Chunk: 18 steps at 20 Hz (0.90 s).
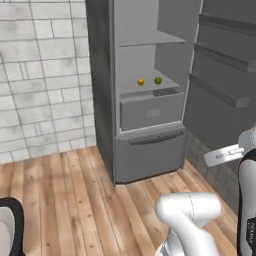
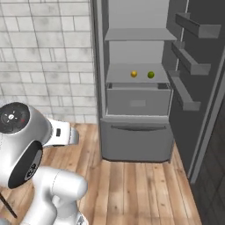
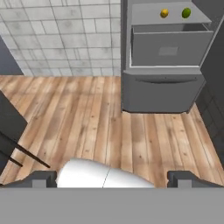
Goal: Gather the lemon and lime from the fridge and place them on a tray on the dining counter. Then gather the steak and chicken drumstick from the fridge and place them on the other tray.
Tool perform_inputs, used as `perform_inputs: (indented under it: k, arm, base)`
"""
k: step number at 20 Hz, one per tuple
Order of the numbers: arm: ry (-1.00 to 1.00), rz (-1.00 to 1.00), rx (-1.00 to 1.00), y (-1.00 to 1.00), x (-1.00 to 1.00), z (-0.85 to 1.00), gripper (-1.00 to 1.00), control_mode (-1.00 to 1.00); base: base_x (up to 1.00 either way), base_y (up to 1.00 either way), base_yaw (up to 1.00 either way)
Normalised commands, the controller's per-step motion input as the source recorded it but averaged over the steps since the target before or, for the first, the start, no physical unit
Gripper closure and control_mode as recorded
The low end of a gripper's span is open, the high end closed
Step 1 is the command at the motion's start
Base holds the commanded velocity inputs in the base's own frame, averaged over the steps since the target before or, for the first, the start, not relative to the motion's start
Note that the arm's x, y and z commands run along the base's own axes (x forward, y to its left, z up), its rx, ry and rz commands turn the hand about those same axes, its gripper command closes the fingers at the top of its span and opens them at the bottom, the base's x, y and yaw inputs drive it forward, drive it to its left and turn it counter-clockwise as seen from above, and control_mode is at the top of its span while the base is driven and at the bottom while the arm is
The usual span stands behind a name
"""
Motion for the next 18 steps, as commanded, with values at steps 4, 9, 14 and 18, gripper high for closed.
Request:
perform_inputs:
  k: [4, 9, 14, 18]
  arm:
    - [0.0, 0.0, 0.0, 0.0, 0.0, 0.0, -1.0, 1.0]
    - [0.0, 0.0, 0.0, 0.0, 0.0, 0.0, -1.0, 1.0]
    - [0.0, 0.0, 0.0, 0.0, 0.0, 0.0, -1.0, 1.0]
    - [0.0, 0.0, 0.0, 0.0, 0.0, 0.0, -1.0, 1.0]
  base:
    - [0.69, 0.0, -0.24]
    - [0.64, 0.06, -0.23]
    - [0.64, 0.14, -0.21]
    - [0.64, 0.2, -0.17]
